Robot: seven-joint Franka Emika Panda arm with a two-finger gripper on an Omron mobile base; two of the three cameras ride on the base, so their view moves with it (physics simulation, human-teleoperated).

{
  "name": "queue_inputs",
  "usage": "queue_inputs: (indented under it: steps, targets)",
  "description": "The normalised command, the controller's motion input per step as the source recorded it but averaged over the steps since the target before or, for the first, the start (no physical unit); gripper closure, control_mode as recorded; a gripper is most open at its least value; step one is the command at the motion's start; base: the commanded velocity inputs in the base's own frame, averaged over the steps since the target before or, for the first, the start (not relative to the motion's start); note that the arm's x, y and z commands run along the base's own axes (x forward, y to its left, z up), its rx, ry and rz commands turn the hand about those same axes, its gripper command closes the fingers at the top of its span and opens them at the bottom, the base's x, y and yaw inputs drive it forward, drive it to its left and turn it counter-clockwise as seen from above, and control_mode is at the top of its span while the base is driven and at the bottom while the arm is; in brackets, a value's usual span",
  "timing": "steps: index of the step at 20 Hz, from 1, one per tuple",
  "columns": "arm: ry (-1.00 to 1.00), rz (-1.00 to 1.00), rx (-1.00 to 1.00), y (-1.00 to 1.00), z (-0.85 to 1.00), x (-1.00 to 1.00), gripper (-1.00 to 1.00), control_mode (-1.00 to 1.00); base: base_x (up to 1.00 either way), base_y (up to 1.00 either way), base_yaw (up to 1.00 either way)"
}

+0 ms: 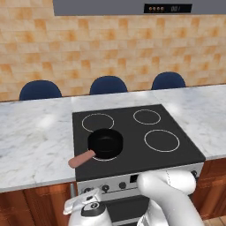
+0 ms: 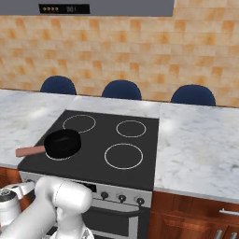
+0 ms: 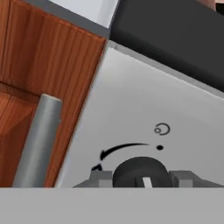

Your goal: Turn on the front left burner of the stove.

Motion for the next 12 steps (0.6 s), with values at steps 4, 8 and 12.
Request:
queue_inputs:
  steps: [4,8,12]
  targets:
    - [0.07,0.0,-0.36,0.0,-0.29,0.0,1.0,-1.0,0.0,0.0,0.0]
    - [0.1,0.0,-0.4,0.0,-0.33,-0.01,1.0,-1.0,0.0,0.0,0.0]
    - [0.11,0.03,-0.47,0.0,-0.33,0.0,1.0,-1.0,0.0,0.0,0.0]
